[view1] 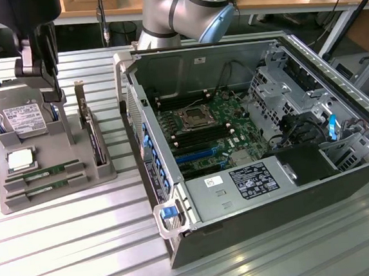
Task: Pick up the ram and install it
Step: 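Pick up the ram and move it above insertion slot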
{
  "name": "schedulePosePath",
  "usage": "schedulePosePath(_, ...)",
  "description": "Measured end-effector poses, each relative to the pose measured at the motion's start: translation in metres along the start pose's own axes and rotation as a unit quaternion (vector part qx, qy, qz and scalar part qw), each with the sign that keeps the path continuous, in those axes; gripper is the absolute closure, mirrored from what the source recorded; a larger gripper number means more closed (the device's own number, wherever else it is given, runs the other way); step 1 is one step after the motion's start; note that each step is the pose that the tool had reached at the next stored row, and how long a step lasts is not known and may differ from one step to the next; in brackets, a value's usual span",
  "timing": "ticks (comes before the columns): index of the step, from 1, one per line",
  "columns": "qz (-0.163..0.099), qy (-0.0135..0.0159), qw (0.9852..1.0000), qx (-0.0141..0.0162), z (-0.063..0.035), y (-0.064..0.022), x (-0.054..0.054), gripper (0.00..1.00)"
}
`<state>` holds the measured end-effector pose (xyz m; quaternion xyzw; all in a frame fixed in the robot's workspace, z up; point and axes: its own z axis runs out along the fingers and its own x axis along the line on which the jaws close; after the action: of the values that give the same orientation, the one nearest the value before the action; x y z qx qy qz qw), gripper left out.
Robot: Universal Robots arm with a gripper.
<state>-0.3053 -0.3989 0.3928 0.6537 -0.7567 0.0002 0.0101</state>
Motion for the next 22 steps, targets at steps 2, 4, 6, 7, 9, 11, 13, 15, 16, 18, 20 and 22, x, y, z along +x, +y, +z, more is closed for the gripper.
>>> schedulePosePath(2,-0.009,0.0003,1.0,0.0002,0.0,0.0,0.0,0.89)
schedulePosePath(4,-0.023,0.0009,0.9997,0.0004,0.0,0.0,0.0,0.89)
schedulePosePath(6,-0.034,0.0013,0.9994,0.0007,0.0001,0.0,0.0,0.89)
schedulePosePath(7,-0.038,0.0014,0.9993,0.0007,0.0001,0.0,0.0,0.89)
schedulePosePath(9,-0.052,0.0019,0.9986,0.001,0.0001,0.0,0.0,0.89)
schedulePosePath(11,-0.063,0.0023,0.998,0.0012,0.0001,0.0,0.0,0.89)
schedulePosePath(13,-0.074,0.0027,0.9973,0.0014,0.0001,0.0,0.0,0.89)
schedulePosePath(15,-0.092,0.0032,0.9957,0.0018,0.0001,0.0,0.0,0.89)
schedulePosePath(16,-0.101,0.0034,0.9949,0.0019,0.0001,0.0,0.0,0.89)
schedulePosePath(18,-0.108,0.0036,0.9941,0.002,0.0001,0.0,0.0,0.89)
schedulePosePath(20,-0.122,0.004,0.9926,0.0023,0.0002,0.0,0.0,0.89)
schedulePosePath(22,-0.131,0.0042,0.9914,0.0024,0.0002,0.0,0.0,0.89)
